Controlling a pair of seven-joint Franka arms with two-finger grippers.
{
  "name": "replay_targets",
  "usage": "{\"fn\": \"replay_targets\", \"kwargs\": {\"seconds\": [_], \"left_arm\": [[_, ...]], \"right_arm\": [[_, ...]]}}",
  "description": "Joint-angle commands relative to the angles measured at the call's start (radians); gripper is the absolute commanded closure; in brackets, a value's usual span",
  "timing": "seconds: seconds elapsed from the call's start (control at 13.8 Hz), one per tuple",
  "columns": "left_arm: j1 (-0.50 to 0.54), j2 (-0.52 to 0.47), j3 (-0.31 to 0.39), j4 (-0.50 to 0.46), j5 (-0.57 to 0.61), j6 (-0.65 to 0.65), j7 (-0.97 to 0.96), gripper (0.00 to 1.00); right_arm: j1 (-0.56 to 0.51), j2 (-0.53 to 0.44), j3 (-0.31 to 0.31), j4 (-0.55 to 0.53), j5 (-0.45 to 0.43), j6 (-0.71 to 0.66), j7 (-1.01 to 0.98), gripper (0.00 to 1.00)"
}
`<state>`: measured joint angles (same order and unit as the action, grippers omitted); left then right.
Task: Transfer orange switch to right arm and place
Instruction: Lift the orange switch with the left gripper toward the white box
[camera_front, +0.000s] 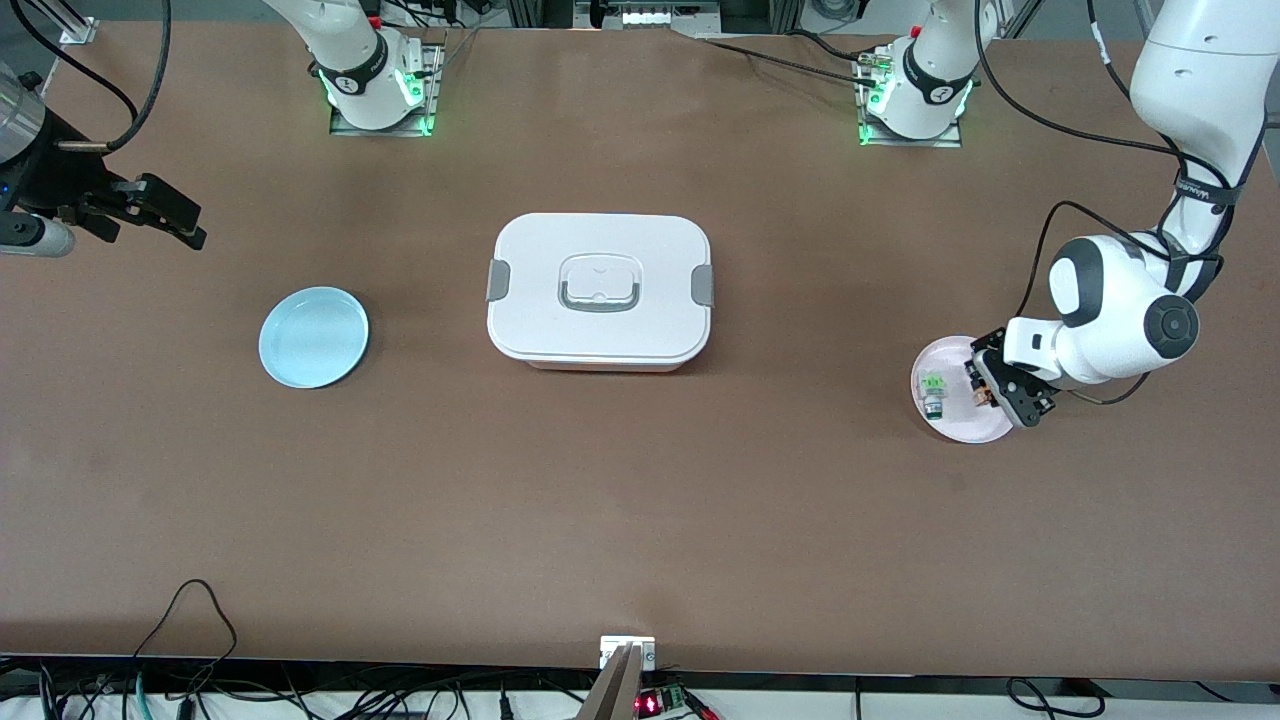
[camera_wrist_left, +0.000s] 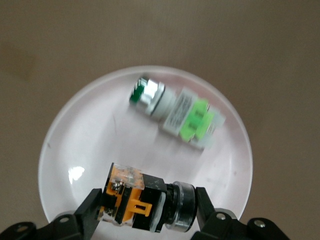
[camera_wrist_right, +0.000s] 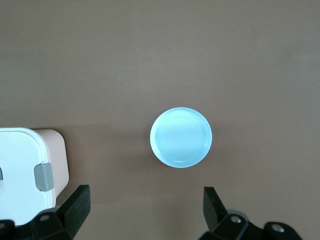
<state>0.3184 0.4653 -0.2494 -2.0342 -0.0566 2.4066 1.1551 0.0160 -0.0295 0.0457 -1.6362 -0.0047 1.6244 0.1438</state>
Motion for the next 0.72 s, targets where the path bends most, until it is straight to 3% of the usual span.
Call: {"fn": "replay_targets", "kwargs": {"seconds": [0.0,0.22,0.51,0.65], "left_arm": [[0.059,-0.105,-0.118,0.003,-0.229,-0.137,0.02,1.0],[0.051,-0.142,-0.207,0.044,-0.492,-0.196,0.095,1.0],[0.027,-0.142,-0.322,0.106,-0.949,-0.296,0.144,1.0],[0.002,-0.145,-0.395,0.121,-1.148,-0.294,0.175,1.0]], "right_arm": [[-0.002,-0.003,0.008,-0.007,0.006,0.014,0.0,0.0],[-0.002,-0.001,0.008,-0.007,0.006,0.015,0.002,0.0],[-0.001,-0.001,0.011,-0.005,0.009,-0.033,-0.01,0.0],[-0.002,-0.003,0.01,-0.001,0.13,-0.076,-0.021,0.0]]}}
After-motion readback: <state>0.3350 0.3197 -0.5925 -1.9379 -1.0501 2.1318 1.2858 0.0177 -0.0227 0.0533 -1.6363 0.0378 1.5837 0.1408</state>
